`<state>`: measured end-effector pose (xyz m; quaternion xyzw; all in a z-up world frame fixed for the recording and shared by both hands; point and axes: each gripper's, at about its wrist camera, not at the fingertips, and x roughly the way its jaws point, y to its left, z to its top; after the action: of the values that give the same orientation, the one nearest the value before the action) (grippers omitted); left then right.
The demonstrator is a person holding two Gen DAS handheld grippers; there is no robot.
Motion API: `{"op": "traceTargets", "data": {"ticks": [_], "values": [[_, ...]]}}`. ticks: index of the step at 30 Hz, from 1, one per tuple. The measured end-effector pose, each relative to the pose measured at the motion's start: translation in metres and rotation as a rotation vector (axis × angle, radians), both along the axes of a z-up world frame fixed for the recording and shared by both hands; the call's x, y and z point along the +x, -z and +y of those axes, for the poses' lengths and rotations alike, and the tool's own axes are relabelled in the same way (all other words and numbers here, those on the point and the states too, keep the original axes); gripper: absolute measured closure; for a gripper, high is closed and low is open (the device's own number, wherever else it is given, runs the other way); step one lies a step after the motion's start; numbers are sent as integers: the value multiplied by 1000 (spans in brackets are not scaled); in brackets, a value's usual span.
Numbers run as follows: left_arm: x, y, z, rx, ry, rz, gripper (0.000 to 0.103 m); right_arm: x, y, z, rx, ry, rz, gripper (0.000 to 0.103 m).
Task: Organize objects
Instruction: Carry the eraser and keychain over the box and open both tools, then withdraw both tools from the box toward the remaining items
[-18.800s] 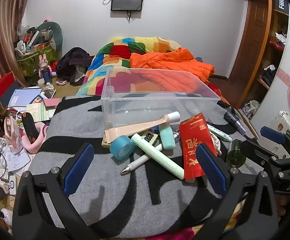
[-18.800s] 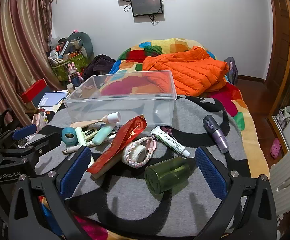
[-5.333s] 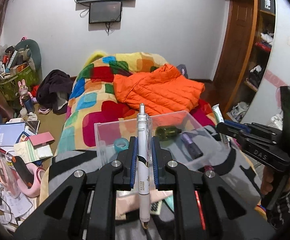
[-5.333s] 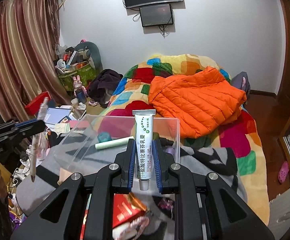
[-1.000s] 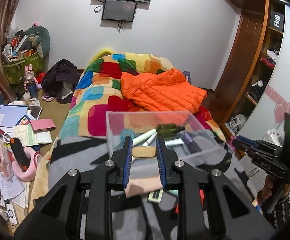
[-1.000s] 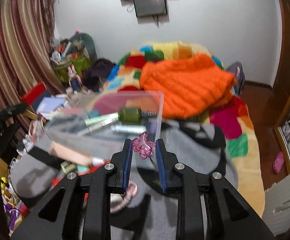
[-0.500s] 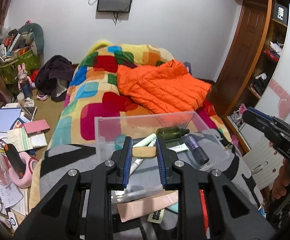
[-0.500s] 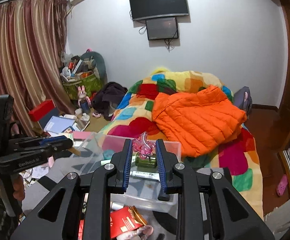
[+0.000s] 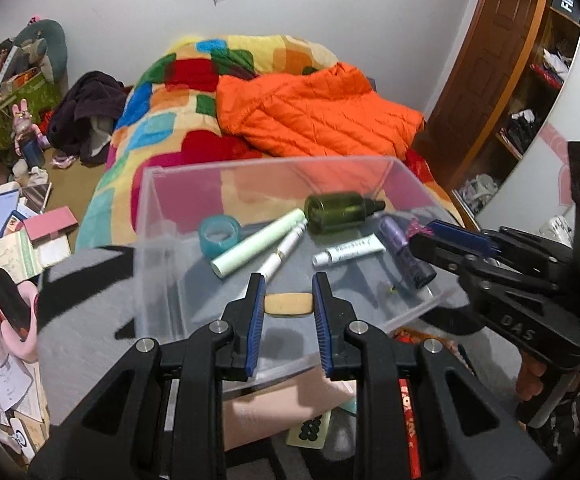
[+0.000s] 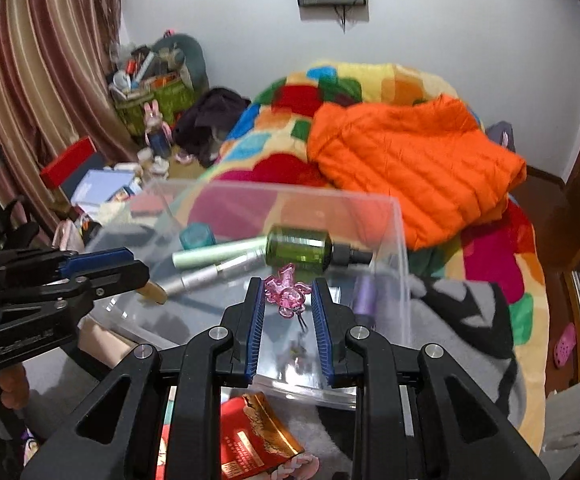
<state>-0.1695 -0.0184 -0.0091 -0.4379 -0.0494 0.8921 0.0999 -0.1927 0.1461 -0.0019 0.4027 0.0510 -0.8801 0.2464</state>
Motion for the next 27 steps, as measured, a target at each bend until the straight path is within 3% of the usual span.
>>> {"op": "traceTargets", "data": {"ticks": [9,14,19,27], "values": [[14,-11,8,5,24,21,79,1,7,-2,26,-13,-38,80],[30,-27,15,-9,31,68,60,12,-3,1,27,-8,0,65],[56,-40,21,-46,32,122,36,27,-14,11,11,-1,27,58],[94,-26,30,-45,62,85,27,64,-23,39,-12,14,58,48]]}}
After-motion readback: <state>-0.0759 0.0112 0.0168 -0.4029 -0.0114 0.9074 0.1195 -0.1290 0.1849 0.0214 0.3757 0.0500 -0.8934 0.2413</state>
